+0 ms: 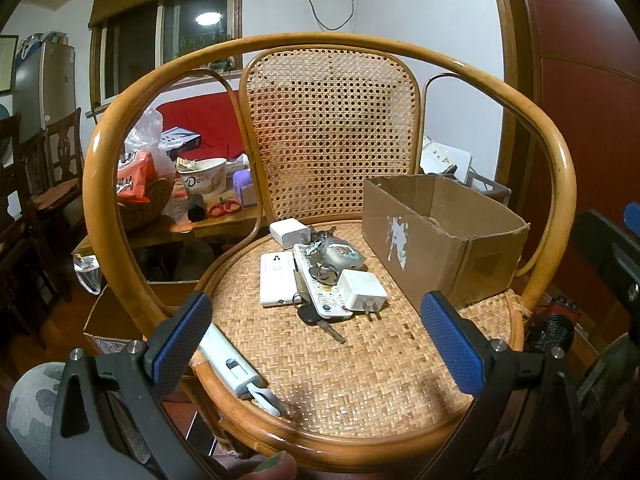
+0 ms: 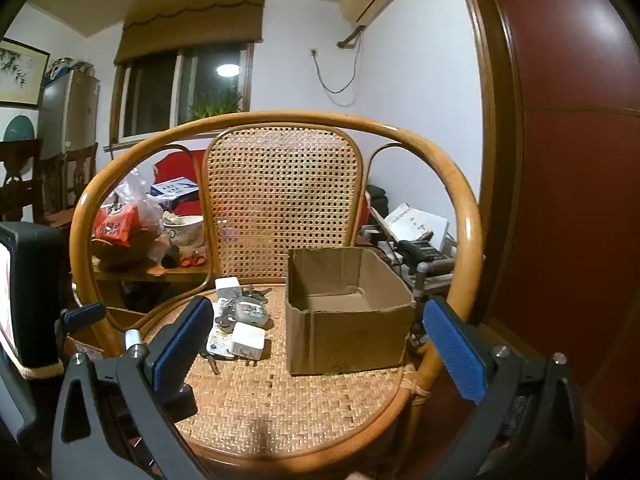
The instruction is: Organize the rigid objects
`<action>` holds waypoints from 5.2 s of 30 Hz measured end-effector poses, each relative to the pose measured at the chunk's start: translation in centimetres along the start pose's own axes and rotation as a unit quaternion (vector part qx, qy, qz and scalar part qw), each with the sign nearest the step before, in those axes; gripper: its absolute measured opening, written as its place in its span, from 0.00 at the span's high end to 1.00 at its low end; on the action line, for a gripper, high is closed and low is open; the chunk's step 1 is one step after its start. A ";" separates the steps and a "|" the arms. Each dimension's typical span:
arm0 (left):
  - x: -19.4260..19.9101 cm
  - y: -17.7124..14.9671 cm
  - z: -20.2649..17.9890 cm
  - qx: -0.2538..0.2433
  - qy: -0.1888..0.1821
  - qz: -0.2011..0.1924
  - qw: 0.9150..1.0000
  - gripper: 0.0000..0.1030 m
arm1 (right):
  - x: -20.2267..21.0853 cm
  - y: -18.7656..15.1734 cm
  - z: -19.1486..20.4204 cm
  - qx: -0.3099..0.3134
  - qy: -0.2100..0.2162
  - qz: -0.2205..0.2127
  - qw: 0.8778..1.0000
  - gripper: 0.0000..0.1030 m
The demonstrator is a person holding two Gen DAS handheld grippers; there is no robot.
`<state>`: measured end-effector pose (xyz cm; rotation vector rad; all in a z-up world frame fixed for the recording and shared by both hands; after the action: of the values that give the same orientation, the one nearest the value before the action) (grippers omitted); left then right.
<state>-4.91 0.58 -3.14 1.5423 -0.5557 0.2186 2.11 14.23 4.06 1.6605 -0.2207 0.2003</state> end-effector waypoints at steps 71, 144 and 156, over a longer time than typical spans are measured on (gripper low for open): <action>-10.6 3.8 8.3 0.091 -0.016 0.142 0.986 0.75 | -26.4 -4.9 -5.2 0.044 -0.020 0.344 0.938 0.92; -21.0 0.5 10.6 0.028 0.022 0.238 0.971 0.15 | -26.9 -5.4 -5.2 0.021 -0.012 0.359 0.933 0.92; -25.7 0.2 11.4 0.053 -0.011 0.278 0.959 0.44 | -26.9 -5.4 -5.2 0.028 -0.012 0.357 0.933 0.92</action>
<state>-29.37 -5.20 -15.78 1.4608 -1.0041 0.6710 -22.48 20.64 -7.57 1.5765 -0.8444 0.7388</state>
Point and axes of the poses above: each gripper's, at about its wrist camera, not at the fingertips, and x roughly against the way its jaws point, z to its left, y to its top, the point moved 5 cm from there along -x, roughly the way its jaws point, and after that the axes turned 10 degrees about -y, right-handed, at the moved point
